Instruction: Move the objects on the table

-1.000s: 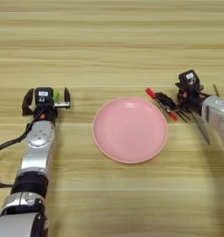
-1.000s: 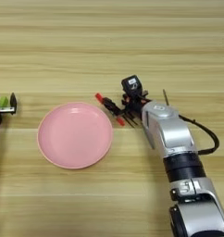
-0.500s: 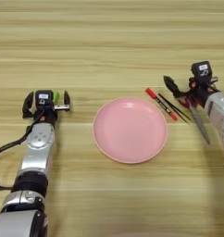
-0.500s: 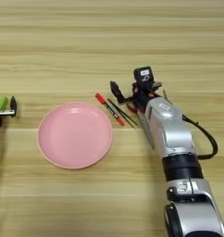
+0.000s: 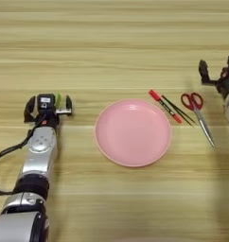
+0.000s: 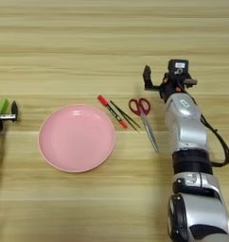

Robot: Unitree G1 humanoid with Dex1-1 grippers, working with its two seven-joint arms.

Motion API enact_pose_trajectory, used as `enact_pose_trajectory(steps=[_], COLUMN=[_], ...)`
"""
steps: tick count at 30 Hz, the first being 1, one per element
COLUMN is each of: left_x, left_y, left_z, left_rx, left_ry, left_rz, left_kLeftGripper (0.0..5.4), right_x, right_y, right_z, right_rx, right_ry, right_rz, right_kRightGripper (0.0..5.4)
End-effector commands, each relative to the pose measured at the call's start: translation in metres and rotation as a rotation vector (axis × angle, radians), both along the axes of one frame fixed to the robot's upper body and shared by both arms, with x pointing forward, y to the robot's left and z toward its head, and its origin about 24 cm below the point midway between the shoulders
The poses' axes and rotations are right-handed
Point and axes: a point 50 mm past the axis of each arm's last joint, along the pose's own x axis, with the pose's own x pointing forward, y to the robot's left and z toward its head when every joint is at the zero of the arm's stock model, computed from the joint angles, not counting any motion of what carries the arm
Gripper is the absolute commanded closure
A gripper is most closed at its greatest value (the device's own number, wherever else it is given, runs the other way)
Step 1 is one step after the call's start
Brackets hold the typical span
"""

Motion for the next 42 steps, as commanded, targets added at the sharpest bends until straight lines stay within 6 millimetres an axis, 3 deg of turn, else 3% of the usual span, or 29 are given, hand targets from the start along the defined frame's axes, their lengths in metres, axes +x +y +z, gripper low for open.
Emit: enact_pose_trajectory(steps=[1, 20, 42], left_x=[0.001, -0.002, -0.002], left_y=[0.002, 0.001, 0.001], left_z=[-0.003, -0.016, -0.016], left_rx=[0.012, -0.031, -0.084], left_ry=[0.028, 0.103, 0.094], left_rz=[-0.016, -0.040, -0.060], left_kLeftGripper=[0.00, 0.00, 2.09], right_x=[0.002, 0.002, 0.002], right_y=[0.001, 0.001, 0.000], right_z=[0.008, 0.012, 0.012], right_rx=[0.020, 0.031, 0.042], right_ry=[-0.035, -0.047, -0.045], right_rz=[-0.011, -0.017, -0.019], right_kRightGripper=[0.03, 0.03, 0.00])
